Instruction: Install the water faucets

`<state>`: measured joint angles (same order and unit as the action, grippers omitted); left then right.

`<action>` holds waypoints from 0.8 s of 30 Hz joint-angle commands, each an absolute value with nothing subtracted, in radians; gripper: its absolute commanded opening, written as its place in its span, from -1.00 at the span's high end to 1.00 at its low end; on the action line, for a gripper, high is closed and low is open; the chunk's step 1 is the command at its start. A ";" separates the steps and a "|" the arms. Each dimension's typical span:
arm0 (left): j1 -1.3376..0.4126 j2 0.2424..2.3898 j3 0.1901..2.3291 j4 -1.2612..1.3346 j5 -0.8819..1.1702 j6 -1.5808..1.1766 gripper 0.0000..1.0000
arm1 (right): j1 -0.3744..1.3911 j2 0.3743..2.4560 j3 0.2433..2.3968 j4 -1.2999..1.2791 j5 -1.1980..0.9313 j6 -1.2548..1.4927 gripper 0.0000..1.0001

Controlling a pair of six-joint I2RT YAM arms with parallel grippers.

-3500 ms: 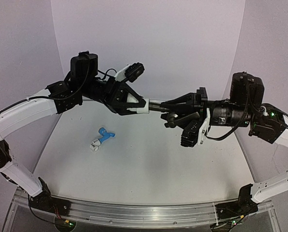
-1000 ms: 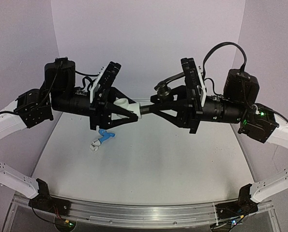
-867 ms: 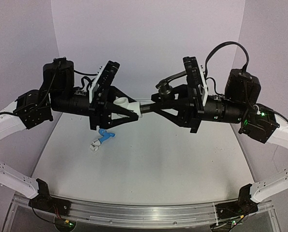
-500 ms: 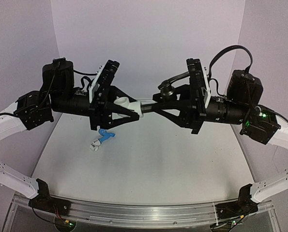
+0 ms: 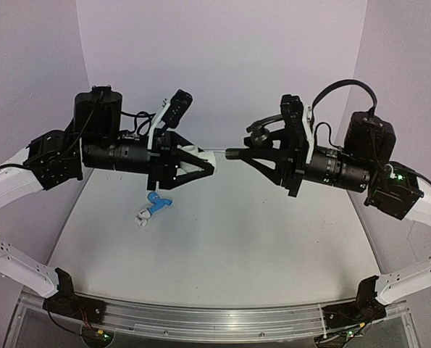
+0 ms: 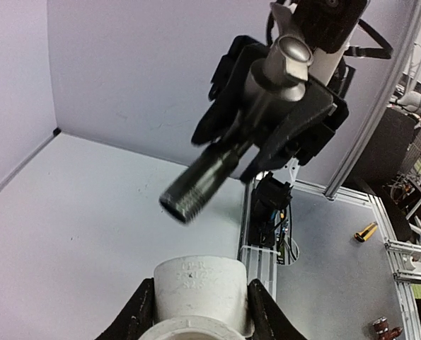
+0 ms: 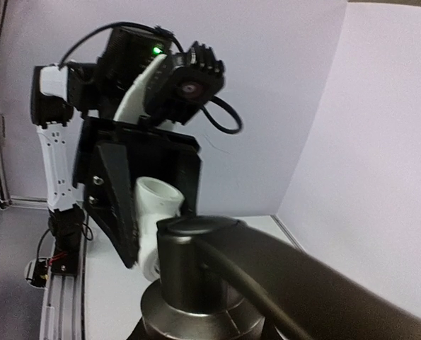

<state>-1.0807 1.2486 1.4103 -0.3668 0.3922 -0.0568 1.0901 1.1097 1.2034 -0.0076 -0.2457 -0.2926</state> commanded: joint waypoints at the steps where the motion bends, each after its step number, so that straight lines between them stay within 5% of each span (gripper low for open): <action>1: -1.051 1.205 1.364 -0.441 0.278 -0.168 1.00 | 1.024 1.017 1.173 0.022 -0.172 -0.313 1.00; 6: -1.023 1.262 1.347 -0.588 0.122 -0.207 0.99 | 0.996 0.970 1.148 0.020 -0.196 -0.346 1.00; 13: -1.017 1.685 1.486 -1.021 -0.062 -0.328 1.00 | 0.987 0.947 1.115 0.008 -0.249 -0.388 1.00; 24: -1.008 1.968 1.463 -0.935 -0.081 -0.361 0.92 | 0.987 0.948 1.100 0.000 -0.327 -0.390 1.00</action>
<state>-1.0148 1.9416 1.4570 -0.9752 -0.0501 -0.3402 0.9905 0.9543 1.0924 -0.0454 -0.2948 -0.3865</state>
